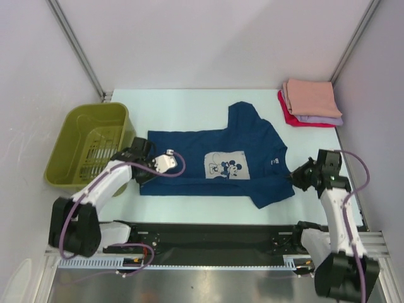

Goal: Fold and stack the t-shirts
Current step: Fold the tshirt

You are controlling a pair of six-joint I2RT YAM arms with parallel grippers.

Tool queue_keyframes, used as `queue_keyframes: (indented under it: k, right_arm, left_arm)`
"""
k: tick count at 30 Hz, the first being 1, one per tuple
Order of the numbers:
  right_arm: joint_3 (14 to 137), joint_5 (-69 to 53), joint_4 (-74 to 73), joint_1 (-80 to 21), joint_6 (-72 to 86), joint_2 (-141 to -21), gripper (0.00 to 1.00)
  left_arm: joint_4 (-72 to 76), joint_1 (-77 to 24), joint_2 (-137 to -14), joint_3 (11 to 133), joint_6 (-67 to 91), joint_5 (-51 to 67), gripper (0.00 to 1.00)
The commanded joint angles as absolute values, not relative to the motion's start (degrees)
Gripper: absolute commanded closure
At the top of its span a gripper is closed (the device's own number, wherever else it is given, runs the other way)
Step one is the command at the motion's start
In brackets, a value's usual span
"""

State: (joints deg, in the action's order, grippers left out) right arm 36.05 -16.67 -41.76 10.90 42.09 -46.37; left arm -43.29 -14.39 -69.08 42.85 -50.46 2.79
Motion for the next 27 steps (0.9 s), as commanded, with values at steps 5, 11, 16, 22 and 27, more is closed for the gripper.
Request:
queue_keyframes:
  k: [5,11,16,22,27]
  right_arm:
    - [43.94,-16.87,-19.26,7.91,37.45,-68.34,1.00]
    - [47.63,-16.70,-16.17,7.91,34.90,-80.83,1.00]
    - [50.36,-17.40,-15.12,7.82,33.05,-87.00,1.00]
    - [52.21,-16.61,-14.85,7.82,31.73,-90.52,1.00]
    - [53.08,-16.43,-14.77,7.82,30.32,-92.02,0.63]
  left_arm:
    - [-32.52,-12.66,-84.01,52.82,-46.41,1.94,0.98]
    - [-30.85,-12.57,-90.08,54.84,-45.35,1.32,0.96]
    - [-30.41,-11.52,-91.67,55.11,-44.30,0.18,0.94]
    - [-30.50,-9.84,-93.52,56.25,-39.56,-4.13,0.82]
    - [-27.79,-8.09,-92.20,56.60,-34.21,-5.18,0.56]
